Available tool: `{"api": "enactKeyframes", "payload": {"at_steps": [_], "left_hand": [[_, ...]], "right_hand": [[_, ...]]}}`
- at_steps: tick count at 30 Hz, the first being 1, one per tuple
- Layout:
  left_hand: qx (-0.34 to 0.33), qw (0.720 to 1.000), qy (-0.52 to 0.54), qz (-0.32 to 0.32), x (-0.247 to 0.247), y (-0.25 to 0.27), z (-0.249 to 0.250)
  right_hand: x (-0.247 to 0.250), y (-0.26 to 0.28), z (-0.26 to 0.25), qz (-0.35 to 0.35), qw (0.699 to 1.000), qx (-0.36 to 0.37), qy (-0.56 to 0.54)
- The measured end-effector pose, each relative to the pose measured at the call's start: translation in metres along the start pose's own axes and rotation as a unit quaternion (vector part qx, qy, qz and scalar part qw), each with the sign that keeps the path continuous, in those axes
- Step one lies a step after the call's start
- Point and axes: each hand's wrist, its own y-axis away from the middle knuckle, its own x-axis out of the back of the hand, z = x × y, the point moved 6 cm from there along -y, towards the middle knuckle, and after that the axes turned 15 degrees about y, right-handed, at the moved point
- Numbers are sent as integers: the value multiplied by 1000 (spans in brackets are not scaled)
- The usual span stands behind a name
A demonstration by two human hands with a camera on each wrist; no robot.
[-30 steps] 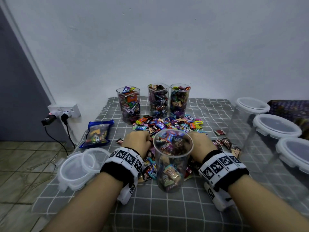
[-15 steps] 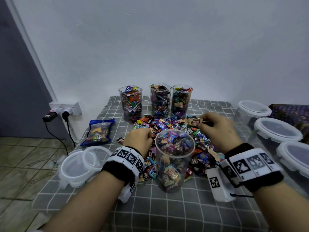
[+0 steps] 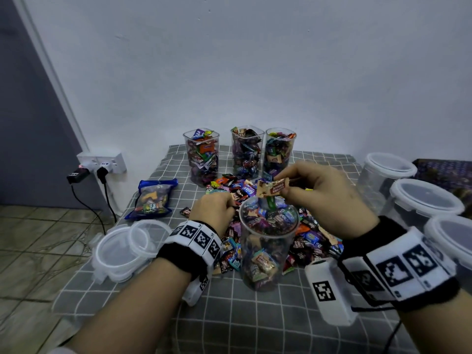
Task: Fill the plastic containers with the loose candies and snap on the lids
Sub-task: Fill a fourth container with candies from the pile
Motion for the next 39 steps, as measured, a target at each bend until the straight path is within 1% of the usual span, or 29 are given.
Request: {"api": "enactKeyframes", "payload": {"at_steps": [4, 8, 11, 15, 16, 17, 19, 21, 22, 24, 28, 32, 39], "left_hand": [[1, 1000, -3, -2, 0, 0, 0], [4, 1000, -5, -7, 0, 0, 0], [9, 1000, -4, -9, 0, 0, 0], [8, 1000, 9, -14, 0, 0, 0], [10, 1000, 16, -14, 0, 0, -1], [12, 1000, 25, -12, 0, 0, -1], [12, 999, 42, -5, 2, 0, -2], [5, 999, 50, 1, 4, 1, -1], [2, 999, 53, 5, 5, 2, -1], [-3, 998, 58, 13, 7, 3, 0], [-14, 996, 81, 35, 12, 4, -1], [-12, 992, 116, 55, 20, 4, 1], [-42, 976, 196, 81, 44, -6, 22]], "right_hand": [[-5, 4, -10, -7, 995, 27, 96], [-13, 7, -16, -34, 990, 37, 130], [-13, 9, -15, -29, 993, 31, 106], [-5, 12, -2, 29, 999, 5, 32], [-5, 14, 2, 37, 999, 0, 15], [-6, 15, 8, 30, 1000, -8, -3], [-16, 19, 19, -34, 999, -34, -24], [-31, 24, 29, -116, 990, -56, -57], [-37, 26, 32, -146, 985, -60, -75], [-47, 29, 36, -175, 980, -56, -78], [-55, 28, 43, -164, 981, -69, -79], [-53, 24, 41, -141, 986, -64, -63], [-54, 12, 44, -120, 990, -64, -47]]}}
